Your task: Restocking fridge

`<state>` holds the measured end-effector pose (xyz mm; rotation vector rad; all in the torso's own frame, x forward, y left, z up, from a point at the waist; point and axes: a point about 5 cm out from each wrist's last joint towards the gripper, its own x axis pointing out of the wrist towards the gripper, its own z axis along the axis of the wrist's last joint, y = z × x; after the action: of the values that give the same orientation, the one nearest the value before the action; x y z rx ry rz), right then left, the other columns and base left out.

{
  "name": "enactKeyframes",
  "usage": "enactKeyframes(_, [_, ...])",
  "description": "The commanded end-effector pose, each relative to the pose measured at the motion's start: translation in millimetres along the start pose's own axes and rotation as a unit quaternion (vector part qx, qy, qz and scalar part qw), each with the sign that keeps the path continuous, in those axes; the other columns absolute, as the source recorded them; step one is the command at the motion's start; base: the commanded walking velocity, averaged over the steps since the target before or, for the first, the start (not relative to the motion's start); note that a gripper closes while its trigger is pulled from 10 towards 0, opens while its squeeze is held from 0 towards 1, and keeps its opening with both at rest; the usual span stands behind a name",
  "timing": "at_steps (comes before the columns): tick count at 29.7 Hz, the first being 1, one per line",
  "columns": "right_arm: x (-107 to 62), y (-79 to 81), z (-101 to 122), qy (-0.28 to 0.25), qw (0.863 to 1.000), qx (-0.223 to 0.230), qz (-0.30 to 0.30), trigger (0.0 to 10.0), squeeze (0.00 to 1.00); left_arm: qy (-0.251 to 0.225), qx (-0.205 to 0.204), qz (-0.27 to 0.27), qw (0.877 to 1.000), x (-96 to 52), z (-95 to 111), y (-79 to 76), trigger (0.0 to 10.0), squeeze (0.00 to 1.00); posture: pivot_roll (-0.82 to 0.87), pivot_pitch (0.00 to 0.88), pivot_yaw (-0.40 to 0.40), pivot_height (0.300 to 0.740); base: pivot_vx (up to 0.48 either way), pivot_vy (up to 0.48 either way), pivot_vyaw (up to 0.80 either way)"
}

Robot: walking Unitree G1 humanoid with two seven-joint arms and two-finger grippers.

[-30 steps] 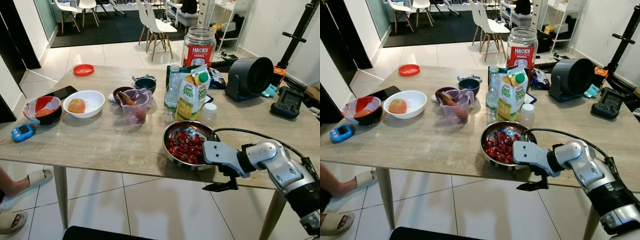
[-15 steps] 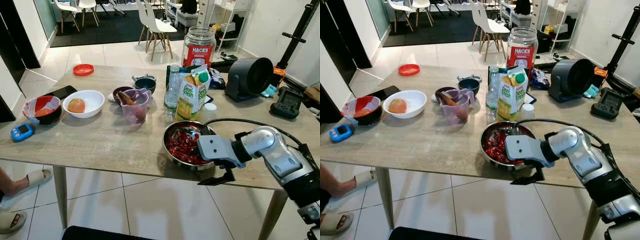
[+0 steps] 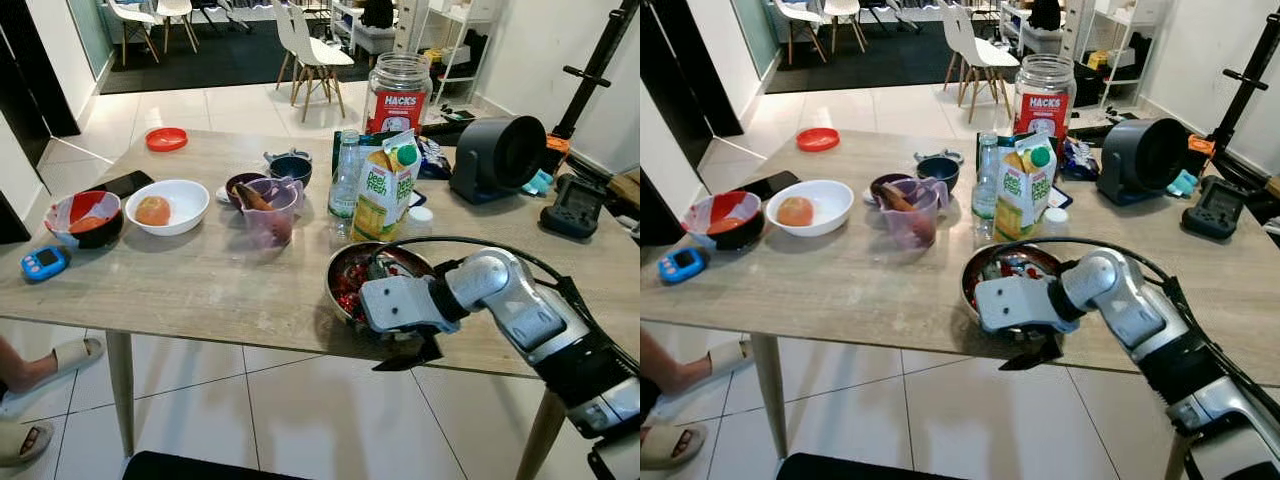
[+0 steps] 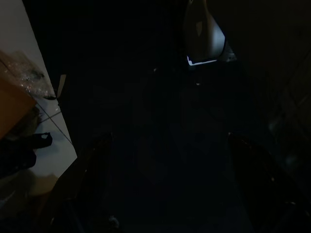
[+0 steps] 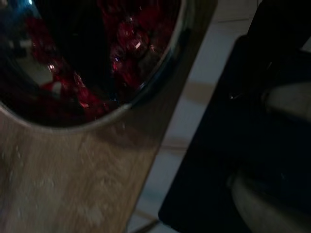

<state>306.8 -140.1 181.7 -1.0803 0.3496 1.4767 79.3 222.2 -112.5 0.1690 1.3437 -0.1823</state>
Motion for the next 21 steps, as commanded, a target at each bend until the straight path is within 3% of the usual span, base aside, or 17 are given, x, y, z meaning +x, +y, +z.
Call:
enactKeyframes(1, [1.4, 0.6, -6.0, 0.034, 0.999, 0.006, 0.005, 10.0, 0.0, 0.004, -0.001, -0.008, 1.0, 1.1, -1.6, -5.5, 10.0, 0.0, 0.02, 0.0, -0.018, 0.74, 0.0, 0.0, 0.0])
enactKeyframes(21, [-9.4, -1.5, -20.5, 0.127, 0.992, 0.013, 0.003, 10.0, 0.0, 0.003, -0.004, -0.011, 1.0, 1.8, 0.0, -8.1, 10.0, 0.0, 0.02, 0.0, -0.025, 0.74, 0.0, 0.0, 0.0])
